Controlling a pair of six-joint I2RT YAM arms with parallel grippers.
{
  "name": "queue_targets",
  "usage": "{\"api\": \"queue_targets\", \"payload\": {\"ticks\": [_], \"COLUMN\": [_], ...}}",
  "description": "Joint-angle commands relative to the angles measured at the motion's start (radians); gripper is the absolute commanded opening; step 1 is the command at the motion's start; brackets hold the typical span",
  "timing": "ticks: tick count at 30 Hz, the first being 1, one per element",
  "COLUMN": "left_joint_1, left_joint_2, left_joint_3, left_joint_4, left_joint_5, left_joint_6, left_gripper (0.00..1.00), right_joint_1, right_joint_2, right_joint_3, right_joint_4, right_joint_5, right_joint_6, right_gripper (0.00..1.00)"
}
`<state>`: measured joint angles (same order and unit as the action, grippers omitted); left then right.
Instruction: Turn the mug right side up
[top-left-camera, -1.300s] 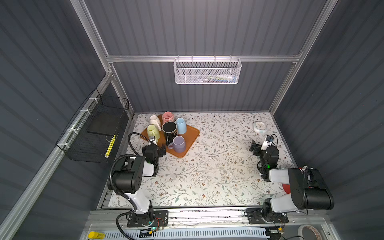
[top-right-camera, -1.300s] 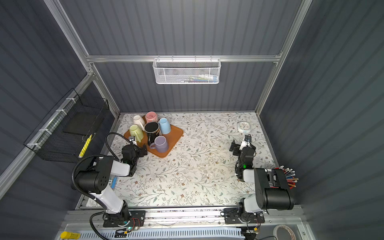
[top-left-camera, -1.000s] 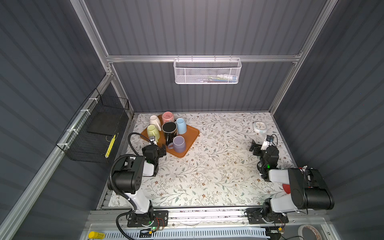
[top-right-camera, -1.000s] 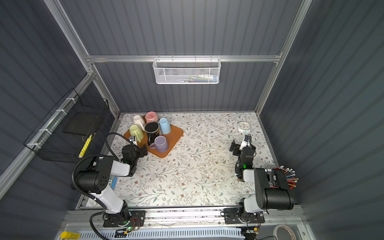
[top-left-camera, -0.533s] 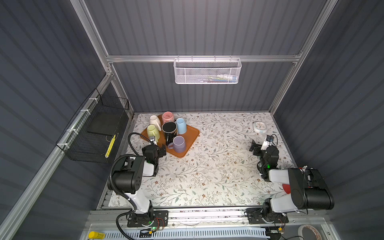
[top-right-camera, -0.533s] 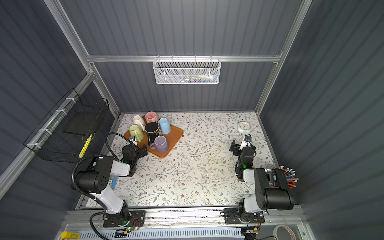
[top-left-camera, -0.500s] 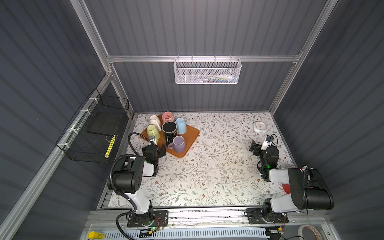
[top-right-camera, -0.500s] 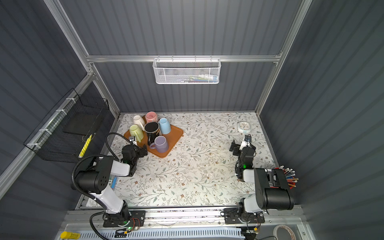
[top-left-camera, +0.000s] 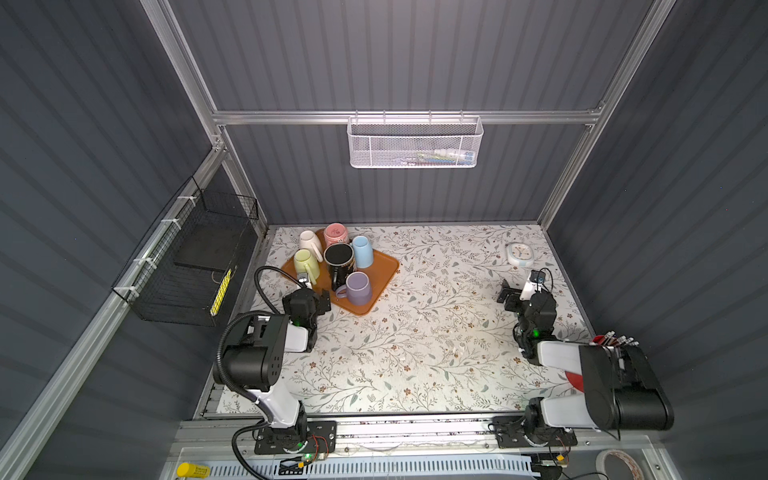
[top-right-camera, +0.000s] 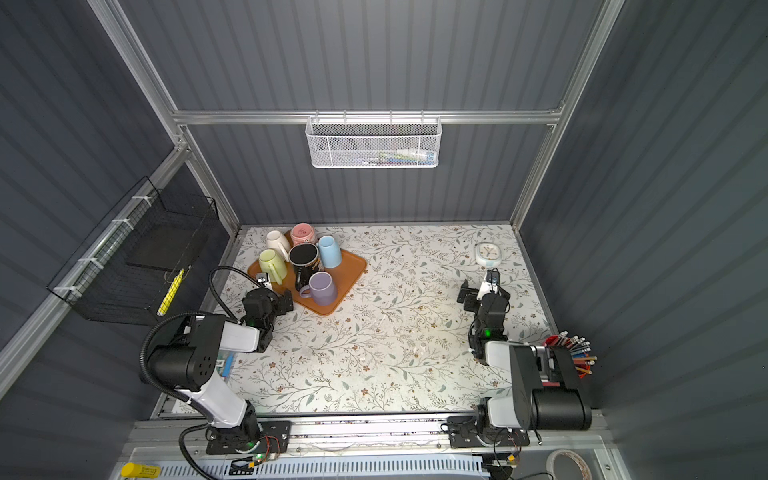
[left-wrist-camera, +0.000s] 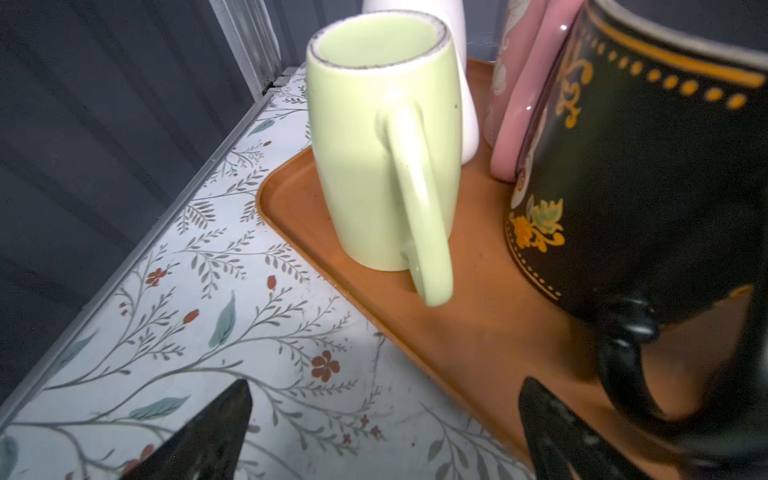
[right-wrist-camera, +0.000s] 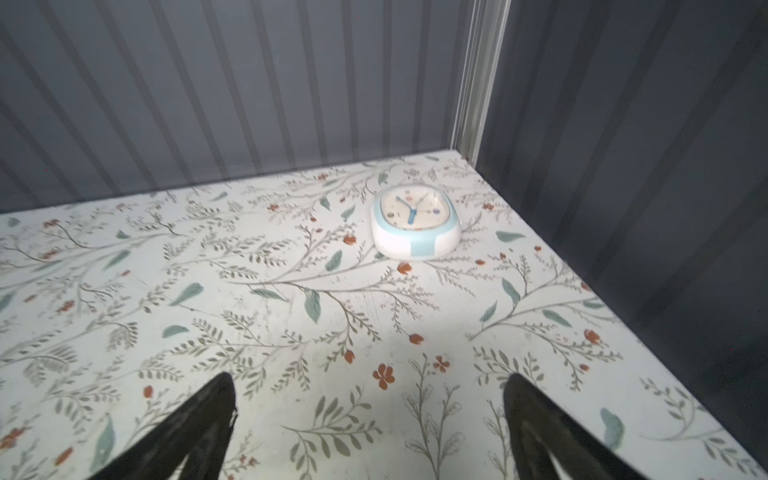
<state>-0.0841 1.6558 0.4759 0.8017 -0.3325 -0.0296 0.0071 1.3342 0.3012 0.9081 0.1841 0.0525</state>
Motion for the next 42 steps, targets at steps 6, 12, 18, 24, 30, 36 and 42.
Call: {"api": "queue_targets", "payload": {"ticks": [6, 12, 18, 24, 30, 36, 42], "left_joint_1": [0.003, 0.003, 0.002, 0.001, 0.0, -0.003, -0.002], "left_joint_2": [-0.302, -0.487, -0.518, -0.653, -0.752, -0.813, -0.832], "left_joint_3": [0.108, 0.268, 0.507, 0.542, 0.535, 0.505, 0.48], "left_joint_4": [-0.341, -0.707, -1.122, -1.261, -1.375, -1.408, -1.406], "left_joint_5": [-0.109, -0.086, 0.034, 0.092, 0.12, 0.181, 0.222], "left_joint_6": [-0.061, -0.182, -0.262, -0.334, -0.377, -0.388, -0.395], "left_gripper": [1.0, 1.0, 1.0, 1.0, 1.0, 1.0, 1.0], "right_joint_1": [0.036, 0.089, 0.198, 0.301, 0.375, 0.428, 0.451], "right_joint_2": [-0.286, -0.17, 0.078, 0.395, 0.654, 0.858, 0.96], "right_joint_3": [0.227, 0.512, 0.812, 1.085, 1.294, 1.44, 1.473], "right_joint_4": [-0.543, -0.878, -1.082, -1.158, -1.133, -1.153, -1.083], "right_joint_5": [-0.125, -0.276, -0.439, -0.508, -0.601, -0.642, -0.676], "right_joint_6": [0.126, 0.213, 0.297, 0.386, 0.478, 0.568, 0.674], "right_gripper": [0.99, 0.94, 0.85, 0.8, 0.74, 0.64, 0.58]}}
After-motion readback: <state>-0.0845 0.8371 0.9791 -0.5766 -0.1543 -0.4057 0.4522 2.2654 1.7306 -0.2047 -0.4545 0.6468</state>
